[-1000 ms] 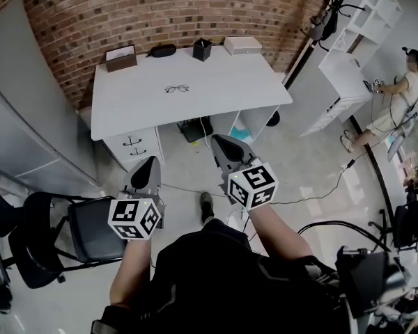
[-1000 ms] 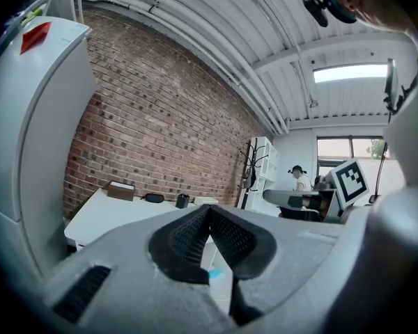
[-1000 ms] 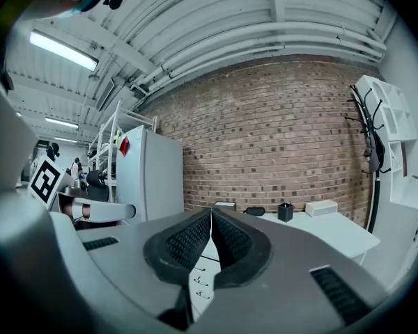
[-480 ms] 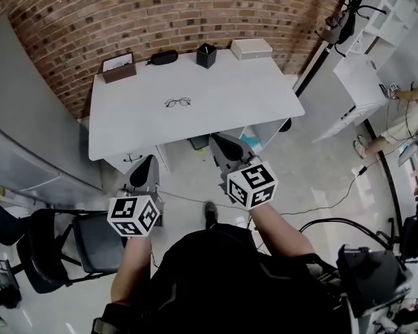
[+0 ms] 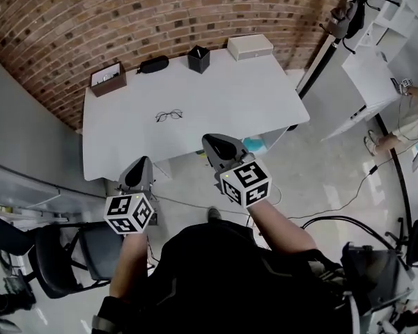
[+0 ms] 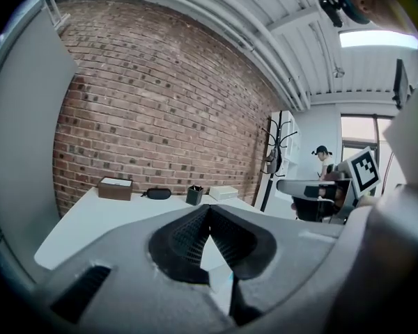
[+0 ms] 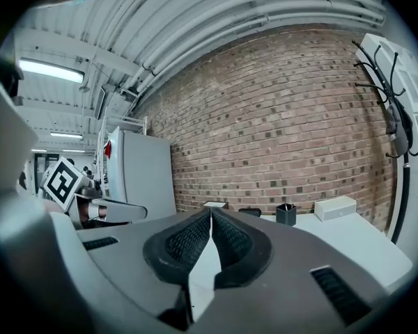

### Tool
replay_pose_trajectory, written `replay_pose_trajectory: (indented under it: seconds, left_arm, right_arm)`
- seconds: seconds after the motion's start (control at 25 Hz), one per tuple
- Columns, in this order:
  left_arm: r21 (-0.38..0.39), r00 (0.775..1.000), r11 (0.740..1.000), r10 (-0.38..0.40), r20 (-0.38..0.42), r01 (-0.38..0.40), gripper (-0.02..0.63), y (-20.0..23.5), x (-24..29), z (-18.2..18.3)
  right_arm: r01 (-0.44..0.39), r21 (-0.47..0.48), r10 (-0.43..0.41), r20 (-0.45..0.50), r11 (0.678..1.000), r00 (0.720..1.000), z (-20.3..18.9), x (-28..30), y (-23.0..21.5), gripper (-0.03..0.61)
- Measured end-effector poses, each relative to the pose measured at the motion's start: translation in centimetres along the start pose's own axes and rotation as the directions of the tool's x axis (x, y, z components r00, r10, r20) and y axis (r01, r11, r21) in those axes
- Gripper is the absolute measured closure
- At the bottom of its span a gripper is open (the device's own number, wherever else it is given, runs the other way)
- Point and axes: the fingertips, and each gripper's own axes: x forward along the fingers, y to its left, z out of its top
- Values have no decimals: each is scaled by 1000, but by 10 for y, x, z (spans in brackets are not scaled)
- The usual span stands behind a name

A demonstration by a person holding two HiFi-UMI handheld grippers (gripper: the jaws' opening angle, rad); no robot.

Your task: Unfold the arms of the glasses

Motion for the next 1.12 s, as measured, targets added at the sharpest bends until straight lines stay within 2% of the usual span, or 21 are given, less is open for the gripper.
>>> replay_pose_trajectory:
  seconds: [0.2,0.52,0.68,0.84,1.0,1.12]
  left_arm:
    - [1,1000,1000,25,-9,-25,603,7,35,3]
    - [0,997,999,42,-60,-42,603,19,61,0]
    - [11,997,1000,23,-76,-23,603,36,79,-5]
    - [-36,995,999,10,-96,-14,603,60,102,-9]
    - [-37,996,999,-25,-90,22,603,83,126,1]
    - [-45,992,998,-50,-119,45,603,99,147,-5]
  right_arm:
    - [-32,-35,32,-4,999,999,3,18,-26,568]
    - [-61,-29,60,-40,998,997,-3,49,-43,568]
    - [-53,-42,50,-76,998,996,-14,75,-47,568]
    - [-53,-51,47,-111,997,993,-21,105,-51,568]
    - [-56,-61,46,-152,997,987,-25,141,-55,568]
    - [-55,-43,47,-182,998,982,-34,168,-59,568]
